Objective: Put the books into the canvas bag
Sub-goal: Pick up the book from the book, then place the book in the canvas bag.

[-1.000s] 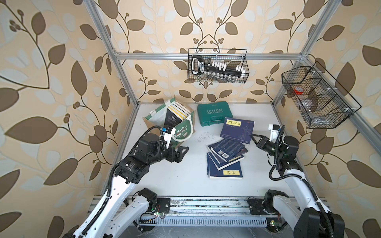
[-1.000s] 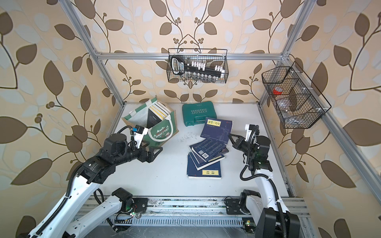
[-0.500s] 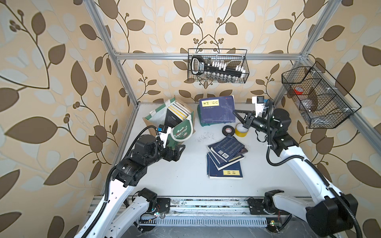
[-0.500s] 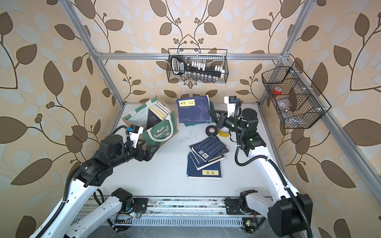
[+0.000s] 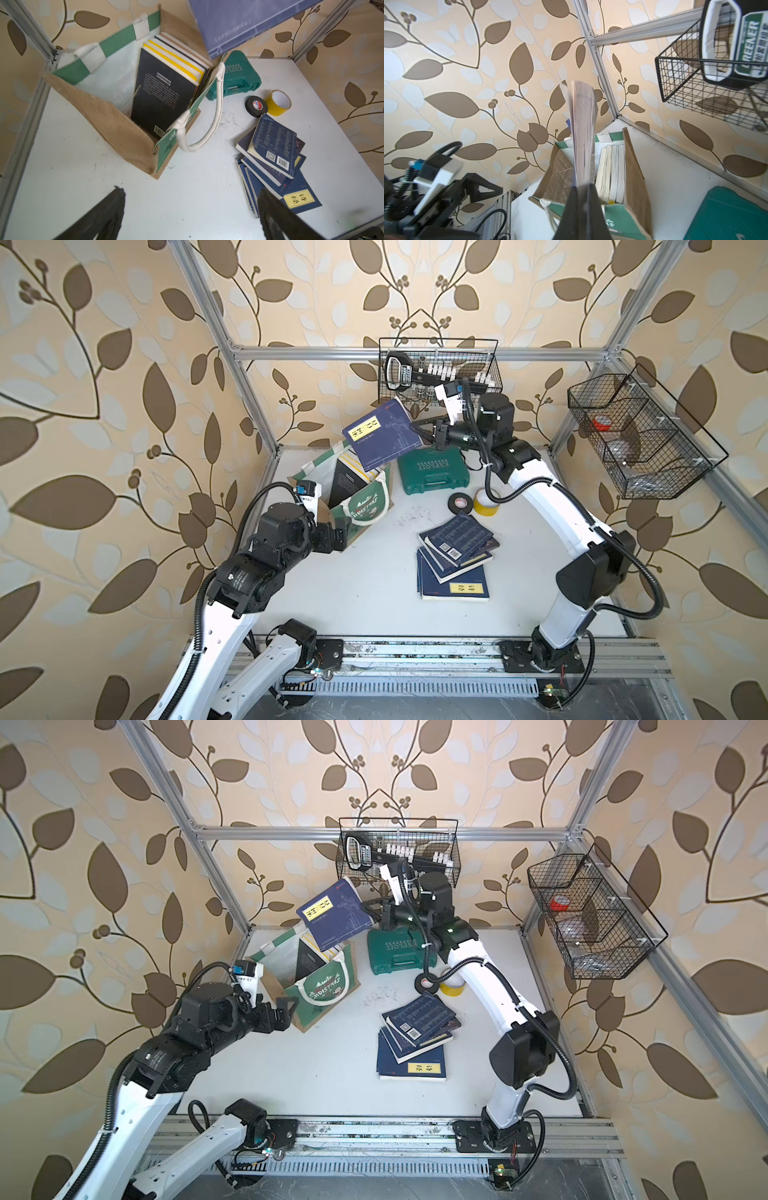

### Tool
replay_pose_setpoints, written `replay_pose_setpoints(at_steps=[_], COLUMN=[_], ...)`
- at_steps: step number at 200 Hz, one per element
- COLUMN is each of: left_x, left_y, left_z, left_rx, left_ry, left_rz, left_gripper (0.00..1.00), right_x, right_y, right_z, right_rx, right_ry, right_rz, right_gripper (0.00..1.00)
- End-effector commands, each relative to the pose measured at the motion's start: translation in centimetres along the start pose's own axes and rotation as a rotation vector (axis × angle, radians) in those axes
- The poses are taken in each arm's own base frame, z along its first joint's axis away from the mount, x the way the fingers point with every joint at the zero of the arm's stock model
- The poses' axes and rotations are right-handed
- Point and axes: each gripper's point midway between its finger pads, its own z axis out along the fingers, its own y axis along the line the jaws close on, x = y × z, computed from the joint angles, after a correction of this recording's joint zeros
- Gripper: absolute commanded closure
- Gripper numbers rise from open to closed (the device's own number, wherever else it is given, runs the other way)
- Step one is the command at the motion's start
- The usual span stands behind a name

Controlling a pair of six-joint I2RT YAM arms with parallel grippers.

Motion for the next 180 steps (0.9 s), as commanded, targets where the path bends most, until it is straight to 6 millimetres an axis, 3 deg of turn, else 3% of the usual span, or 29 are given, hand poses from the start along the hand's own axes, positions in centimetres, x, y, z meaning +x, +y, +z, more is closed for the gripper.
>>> replay_pose_setpoints(at_steps=[1, 32, 61, 118, 180], left_x=[-1.1, -2.7, -3.2, -1.5, -0.4], left_y=[-1.3, -3.2, -3.5, -2.8, -2.2], left_z=[-1.7, -3.9, -5.0, -4.8, -4.6], left_rx=[0.048, 0.129, 0.142, 0.123, 0.105], left_ry=[0.066, 0.099, 0.083, 0.094, 0.105], left_rz=[0.04, 0.046, 0.055, 0.065, 0.067], left_gripper=[0.01, 0.01, 0.01, 0.01, 0.01], right_x=[-0.3, 0.2, 1.4, 5.7, 7.9], right_y=[1.0, 0.9, 1.0, 0.4, 0.0], right_z=[1.2, 3.3, 4.5, 7.2, 9.7], right_rx=[-0.03, -0.063, -0.109, -0.11, 0.036], right_ry=[0.054, 0.1, 0.136, 0.237, 0.272], right_rz=[-0.028, -0.021, -0.006, 0.006, -0.102], right_gripper=[1.0, 1.0, 1.0, 1.0, 1.0])
